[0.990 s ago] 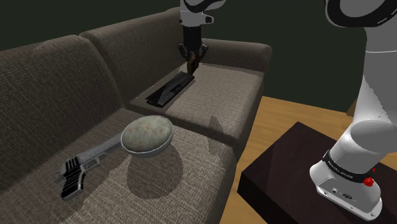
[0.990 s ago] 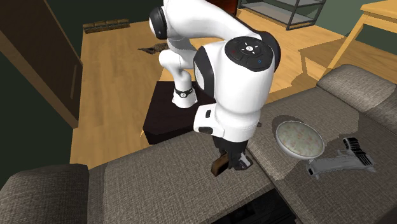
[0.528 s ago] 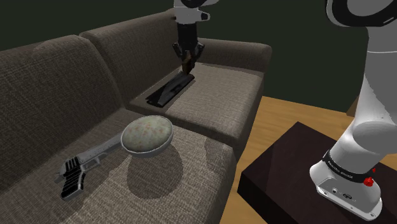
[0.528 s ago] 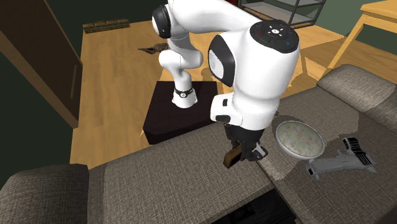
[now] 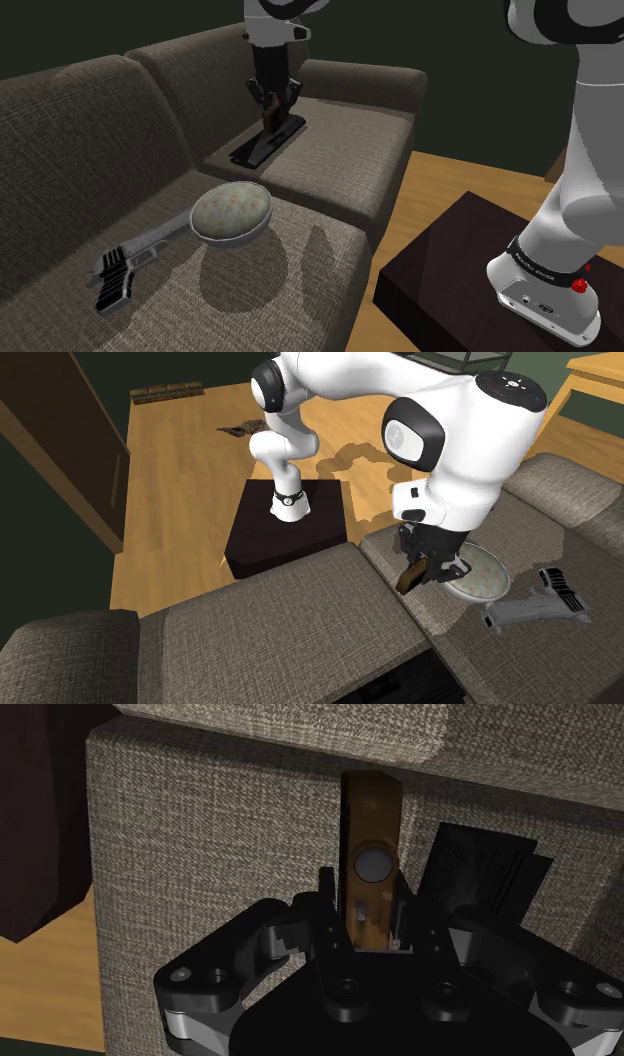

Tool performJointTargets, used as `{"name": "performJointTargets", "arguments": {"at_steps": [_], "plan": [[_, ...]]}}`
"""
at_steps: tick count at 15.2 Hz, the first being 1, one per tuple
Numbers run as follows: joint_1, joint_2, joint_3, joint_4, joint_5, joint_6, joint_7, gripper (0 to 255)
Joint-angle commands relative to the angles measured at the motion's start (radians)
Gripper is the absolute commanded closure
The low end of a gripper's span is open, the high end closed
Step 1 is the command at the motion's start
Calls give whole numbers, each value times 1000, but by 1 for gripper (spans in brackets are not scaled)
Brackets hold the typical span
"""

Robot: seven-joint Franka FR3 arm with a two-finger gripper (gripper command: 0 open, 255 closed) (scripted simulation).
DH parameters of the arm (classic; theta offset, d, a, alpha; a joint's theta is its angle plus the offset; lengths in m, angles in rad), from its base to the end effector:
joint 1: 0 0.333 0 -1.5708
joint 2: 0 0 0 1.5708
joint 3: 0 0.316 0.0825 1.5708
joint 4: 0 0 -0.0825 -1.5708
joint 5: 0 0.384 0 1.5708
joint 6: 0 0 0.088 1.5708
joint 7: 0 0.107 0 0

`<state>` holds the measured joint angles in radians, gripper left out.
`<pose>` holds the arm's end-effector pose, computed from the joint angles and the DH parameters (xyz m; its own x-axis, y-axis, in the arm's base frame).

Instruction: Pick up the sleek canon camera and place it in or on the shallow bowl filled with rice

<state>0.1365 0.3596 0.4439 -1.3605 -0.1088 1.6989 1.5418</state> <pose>0.5824 0.3130 0.5334 0.5616 -0.8262 -0.0433 -0.8273 -0.5616 -0.0136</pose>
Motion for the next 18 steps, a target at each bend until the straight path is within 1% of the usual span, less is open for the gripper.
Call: {"name": "performJointTargets", "arguments": {"at_steps": [1, 5, 9, 14, 15, 18], "plan": [[35, 10, 12, 13, -9, -3, 47, 255], [108, 42, 33, 53, -31, -14, 135, 255], [190, 92, 49, 122, -60, -36, 222, 255], [312, 185, 59, 260, -106, -85, 325, 255], [353, 221, 59, 316, -122, -106, 352, 255], [339, 207, 59, 252, -117, -56, 354, 255]]}}
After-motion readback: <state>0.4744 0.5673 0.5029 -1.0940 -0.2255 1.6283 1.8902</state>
